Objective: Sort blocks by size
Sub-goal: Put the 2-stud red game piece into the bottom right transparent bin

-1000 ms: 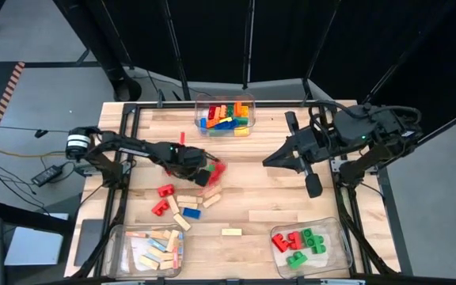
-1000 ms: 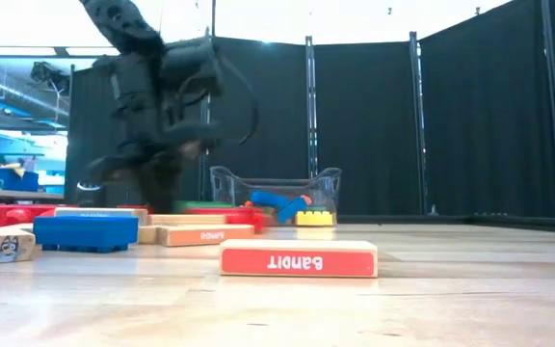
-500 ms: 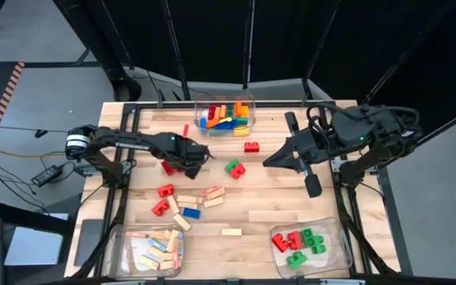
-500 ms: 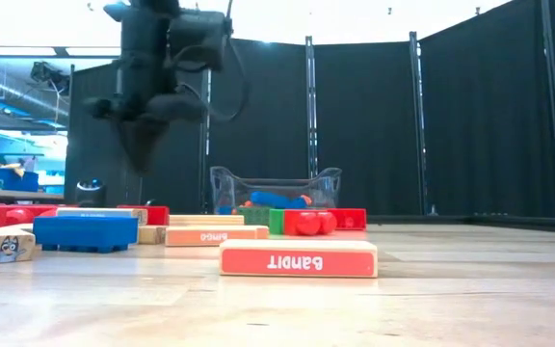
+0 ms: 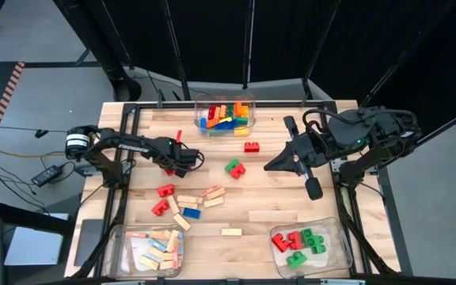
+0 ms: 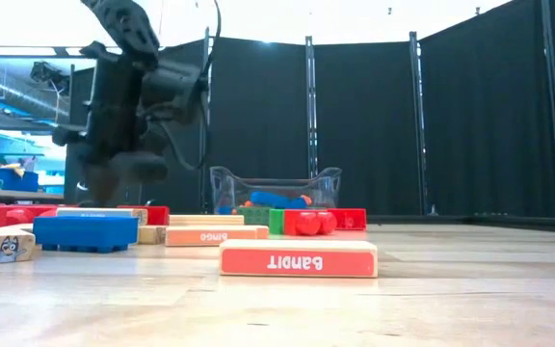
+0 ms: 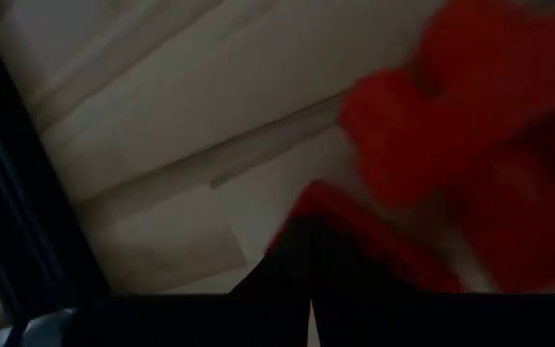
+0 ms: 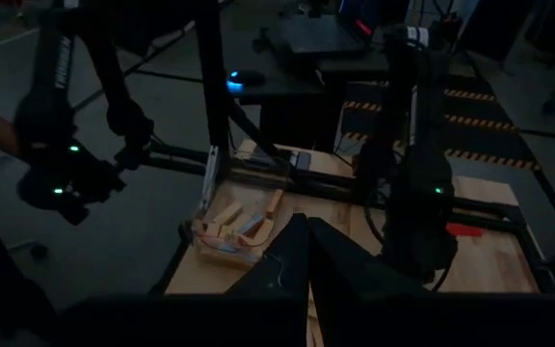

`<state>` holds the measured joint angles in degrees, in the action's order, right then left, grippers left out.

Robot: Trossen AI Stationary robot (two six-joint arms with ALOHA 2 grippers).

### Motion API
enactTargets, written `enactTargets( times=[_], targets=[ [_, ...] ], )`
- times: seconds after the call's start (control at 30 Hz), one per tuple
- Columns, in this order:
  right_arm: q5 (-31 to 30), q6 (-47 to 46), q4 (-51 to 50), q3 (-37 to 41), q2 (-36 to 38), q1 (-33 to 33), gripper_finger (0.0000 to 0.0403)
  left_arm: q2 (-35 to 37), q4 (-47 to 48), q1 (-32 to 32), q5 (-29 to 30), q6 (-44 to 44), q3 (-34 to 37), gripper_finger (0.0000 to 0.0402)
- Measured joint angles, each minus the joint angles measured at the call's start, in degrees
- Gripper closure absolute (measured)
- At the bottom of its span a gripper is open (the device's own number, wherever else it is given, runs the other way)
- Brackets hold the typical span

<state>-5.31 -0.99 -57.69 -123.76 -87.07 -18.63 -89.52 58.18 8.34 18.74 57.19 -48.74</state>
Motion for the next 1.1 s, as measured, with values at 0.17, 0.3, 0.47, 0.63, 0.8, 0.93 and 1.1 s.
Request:
enactTargets(
  times=[0.17,0.3,0.47,0.63,0.8,0.93,1.1],
  targets=[
    [0.93,-0.48,-0.07,0.00,0.00,-0.25,0.0381,0.37,-9.03,0.18,-2.05,-4.98,1.89,0.0401],
    [0.98,-0.50,-0.09,0.00,0.00,-0.56,0.0376,-0.01,-14.61,-1.48,-1.84,-6.94,-0.64,0.0401],
    [1.10,-0.79,-0.09,0.00,0.00,-0.57,0.0382,-0.37,-29.65,-2.31,-9.14,-11.13,-2.88,0.0401],
    [0.54,-0.89,-0.26,0.00,0.00,-0.55,0.0386,-0.85,-47.74,-3.50,-18.66,-11.77,-3.18,0.0401],
    [-17.87,-3.87,-11.60,-0.04,0.00,1.08,0.0385,1.45,-46.24,-3.91,-19.81,-9.62,-8.04,0.0401],
    [-30.49,-14.62,-28.95,3.58,-0.29,6.51,0.0384,6.17,-35.39,-4.16,-20.45,-11.99,-14.11,0.0401],
    [-16.34,-9.80,-26.98,18.14,0.77,15.98,0.0360,14.41,-27.93,-5.04,-19.49,-16.12,-20.80,0.0401]
  ],
)
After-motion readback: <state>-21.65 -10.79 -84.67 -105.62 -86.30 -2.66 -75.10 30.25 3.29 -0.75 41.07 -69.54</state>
